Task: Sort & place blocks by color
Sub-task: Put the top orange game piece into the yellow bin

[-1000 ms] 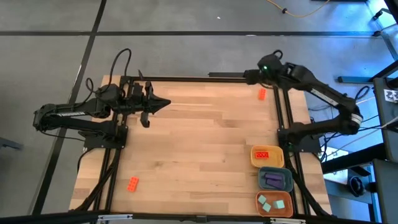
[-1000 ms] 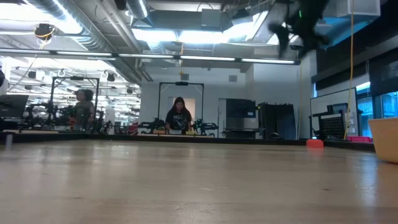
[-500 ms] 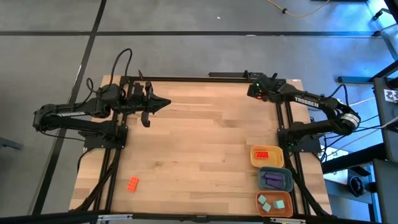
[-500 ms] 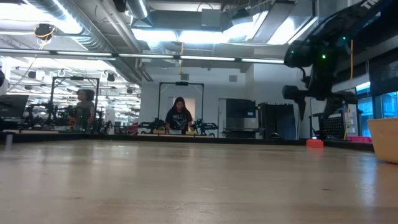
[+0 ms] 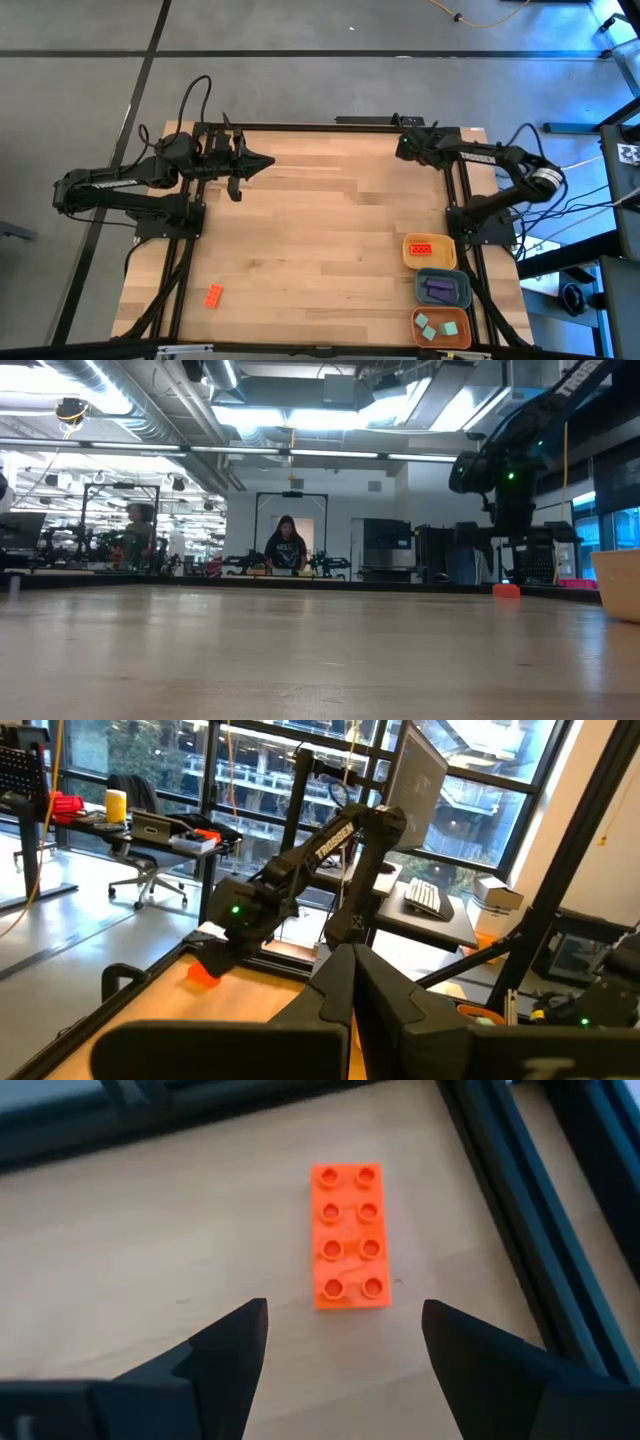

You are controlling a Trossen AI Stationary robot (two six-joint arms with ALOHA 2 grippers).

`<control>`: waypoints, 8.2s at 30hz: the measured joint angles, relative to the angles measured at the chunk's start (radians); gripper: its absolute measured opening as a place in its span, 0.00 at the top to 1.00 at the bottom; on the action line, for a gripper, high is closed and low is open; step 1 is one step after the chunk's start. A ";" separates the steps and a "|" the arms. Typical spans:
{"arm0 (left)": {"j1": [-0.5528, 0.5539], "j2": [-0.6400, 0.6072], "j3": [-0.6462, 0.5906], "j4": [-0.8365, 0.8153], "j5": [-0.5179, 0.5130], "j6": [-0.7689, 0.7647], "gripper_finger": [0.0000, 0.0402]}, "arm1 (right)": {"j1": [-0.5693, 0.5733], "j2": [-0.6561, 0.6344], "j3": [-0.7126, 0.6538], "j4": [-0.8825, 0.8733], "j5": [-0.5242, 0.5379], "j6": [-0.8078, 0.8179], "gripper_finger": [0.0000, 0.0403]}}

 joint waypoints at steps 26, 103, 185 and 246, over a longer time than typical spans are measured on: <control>0.000 -0.014 -0.001 0.004 0.000 -0.023 1.00 | -0.031 0.166 0.001 0.060 -0.034 -0.008 0.33; 0.000 -0.013 0.000 0.001 0.000 -0.022 1.00 | 0.044 0.388 0.652 -0.495 -0.529 -1.210 0.30; 0.000 -0.013 0.000 0.000 0.077 -0.020 1.00 | 0.209 0.133 0.566 -0.245 -0.761 -1.276 0.65; 0.000 -0.013 0.000 0.000 0.075 -0.023 1.00 | 0.765 -0.316 0.165 0.742 -0.576 -0.665 0.65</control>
